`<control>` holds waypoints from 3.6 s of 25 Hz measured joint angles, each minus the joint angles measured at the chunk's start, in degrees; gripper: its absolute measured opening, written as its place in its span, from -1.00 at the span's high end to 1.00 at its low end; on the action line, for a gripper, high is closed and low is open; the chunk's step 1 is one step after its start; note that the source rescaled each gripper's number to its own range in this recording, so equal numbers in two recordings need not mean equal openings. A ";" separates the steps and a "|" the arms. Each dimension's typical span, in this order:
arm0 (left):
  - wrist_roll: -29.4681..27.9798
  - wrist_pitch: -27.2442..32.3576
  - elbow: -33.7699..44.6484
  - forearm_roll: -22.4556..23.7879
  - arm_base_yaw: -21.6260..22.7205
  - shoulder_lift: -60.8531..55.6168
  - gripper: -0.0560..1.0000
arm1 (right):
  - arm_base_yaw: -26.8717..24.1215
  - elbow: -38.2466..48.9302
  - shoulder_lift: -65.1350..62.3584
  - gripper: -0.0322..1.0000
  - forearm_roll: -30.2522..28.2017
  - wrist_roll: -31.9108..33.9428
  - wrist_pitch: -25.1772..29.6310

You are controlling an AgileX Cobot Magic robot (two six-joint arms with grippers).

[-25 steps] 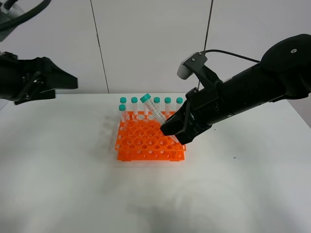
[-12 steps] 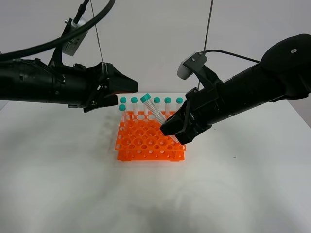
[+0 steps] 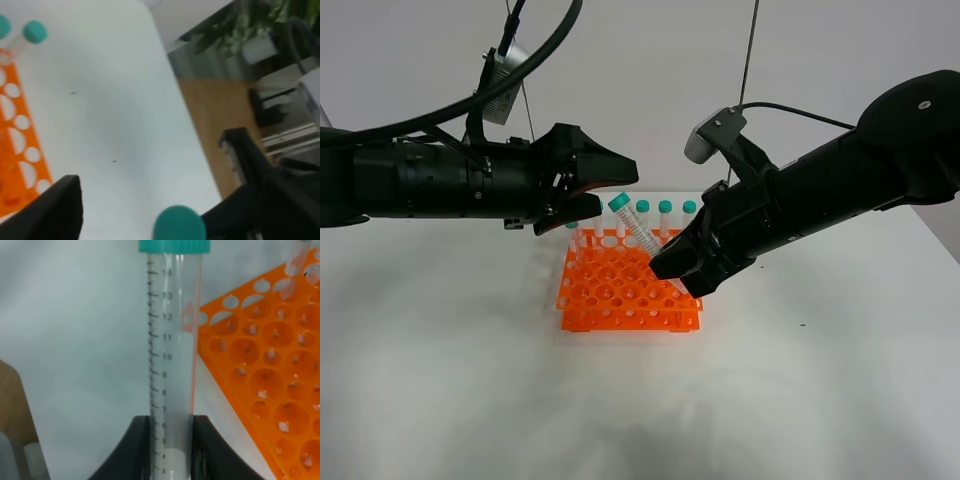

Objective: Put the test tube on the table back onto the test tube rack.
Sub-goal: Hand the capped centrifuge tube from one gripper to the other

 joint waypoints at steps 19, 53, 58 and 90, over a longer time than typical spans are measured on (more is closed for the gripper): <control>2.07 5.00 0.00 -0.76 0.00 0.78 -0.86 | 0.00 0.00 0.00 0.87 0.00 1.17 0.65; 2.07 5.85 0.00 0.02 0.00 0.78 0.75 | 0.00 0.00 0.00 0.87 2.36 1.73 1.32; 2.07 5.96 0.00 0.23 0.00 0.78 0.78 | 0.00 0.00 0.00 0.87 2.41 1.73 1.42; 2.07 7.42 0.00 0.57 0.00 0.78 0.87 | 0.00 -13.14 -5.12 -0.98 -21.03 27.65 14.29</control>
